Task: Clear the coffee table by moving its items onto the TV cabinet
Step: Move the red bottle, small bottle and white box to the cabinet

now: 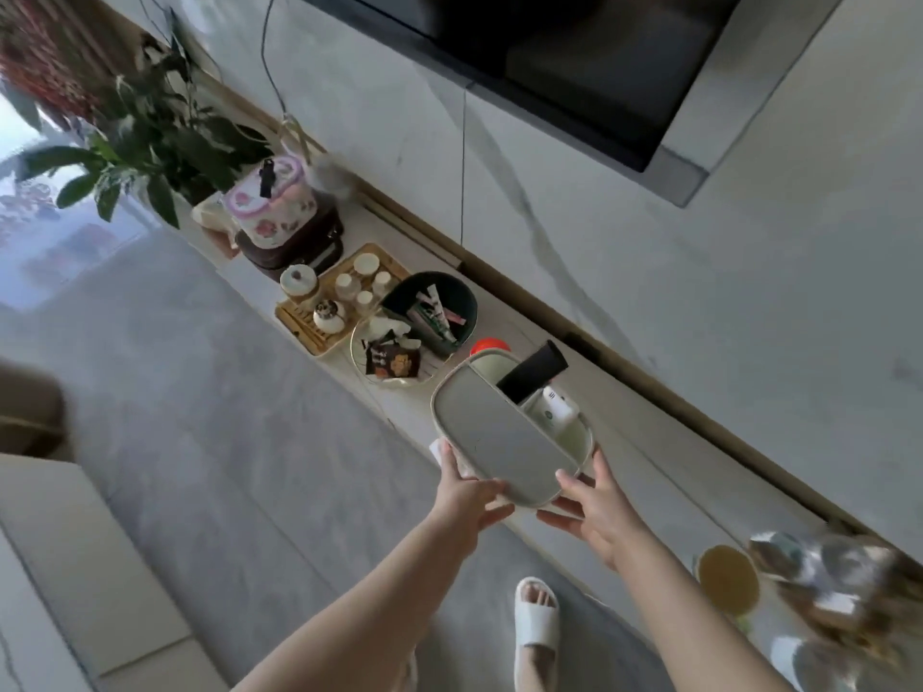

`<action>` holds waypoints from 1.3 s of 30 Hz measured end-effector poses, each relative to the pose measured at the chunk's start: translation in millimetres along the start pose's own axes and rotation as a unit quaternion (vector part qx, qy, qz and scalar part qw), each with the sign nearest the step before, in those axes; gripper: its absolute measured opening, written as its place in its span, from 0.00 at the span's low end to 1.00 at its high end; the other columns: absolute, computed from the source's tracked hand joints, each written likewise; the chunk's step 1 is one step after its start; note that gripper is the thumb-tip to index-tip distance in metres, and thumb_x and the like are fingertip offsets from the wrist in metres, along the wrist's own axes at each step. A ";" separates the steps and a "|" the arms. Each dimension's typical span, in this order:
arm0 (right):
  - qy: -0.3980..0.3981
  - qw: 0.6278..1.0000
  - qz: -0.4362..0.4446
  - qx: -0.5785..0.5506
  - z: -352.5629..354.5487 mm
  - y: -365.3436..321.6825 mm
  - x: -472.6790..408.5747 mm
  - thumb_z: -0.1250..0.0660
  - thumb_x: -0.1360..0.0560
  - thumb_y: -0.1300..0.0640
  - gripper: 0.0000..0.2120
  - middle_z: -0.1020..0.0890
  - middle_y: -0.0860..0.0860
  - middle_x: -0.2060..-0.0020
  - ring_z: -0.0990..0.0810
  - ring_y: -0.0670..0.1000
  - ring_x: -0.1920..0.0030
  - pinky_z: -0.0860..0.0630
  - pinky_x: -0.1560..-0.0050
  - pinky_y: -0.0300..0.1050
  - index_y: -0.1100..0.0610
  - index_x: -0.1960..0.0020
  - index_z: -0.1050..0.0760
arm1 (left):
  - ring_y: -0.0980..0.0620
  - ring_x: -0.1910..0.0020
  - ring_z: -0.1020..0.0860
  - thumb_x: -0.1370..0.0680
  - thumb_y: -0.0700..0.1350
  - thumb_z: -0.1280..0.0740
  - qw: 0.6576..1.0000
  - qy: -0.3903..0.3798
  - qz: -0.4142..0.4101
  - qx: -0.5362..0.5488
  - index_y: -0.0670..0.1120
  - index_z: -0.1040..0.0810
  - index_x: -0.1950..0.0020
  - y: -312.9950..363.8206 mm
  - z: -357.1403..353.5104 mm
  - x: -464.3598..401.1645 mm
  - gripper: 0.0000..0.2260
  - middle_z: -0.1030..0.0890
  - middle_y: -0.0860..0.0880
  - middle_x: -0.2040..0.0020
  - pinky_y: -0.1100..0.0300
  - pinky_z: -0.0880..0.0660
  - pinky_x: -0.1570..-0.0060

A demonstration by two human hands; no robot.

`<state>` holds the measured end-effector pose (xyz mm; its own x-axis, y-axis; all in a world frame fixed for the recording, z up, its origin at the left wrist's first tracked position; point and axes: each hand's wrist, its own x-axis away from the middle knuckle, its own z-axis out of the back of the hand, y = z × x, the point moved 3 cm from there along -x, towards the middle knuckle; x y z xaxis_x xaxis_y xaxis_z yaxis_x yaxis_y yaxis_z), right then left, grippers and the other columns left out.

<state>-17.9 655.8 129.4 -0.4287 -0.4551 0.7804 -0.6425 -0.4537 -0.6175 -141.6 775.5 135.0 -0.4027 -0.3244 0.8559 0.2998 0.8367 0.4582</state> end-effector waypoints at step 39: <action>0.056 0.995 -0.057 -0.066 124.0 87.5 -194.2 0.47 0.24 0.75 0.33 0.29 0.60 0.34 0.26 0.63 0.38 0.25 0.49 0.64 0.46 0.27 0.43 | 0.45 0.46 0.22 0.27 0.28 0.36 0.997 0.059 -0.003 -0.039 0.63 0.51 0.26 -115.3 -66.3 -201.9 0.43 0.25 0.49 0.51 0.53 0.21 0.54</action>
<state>87.9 609.5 -88.4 -0.4121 -0.3152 0.8549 -0.7653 -0.3894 -0.5125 -37.5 715.3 -74.7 -0.3014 -0.3822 0.8735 0.3662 0.7995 0.4762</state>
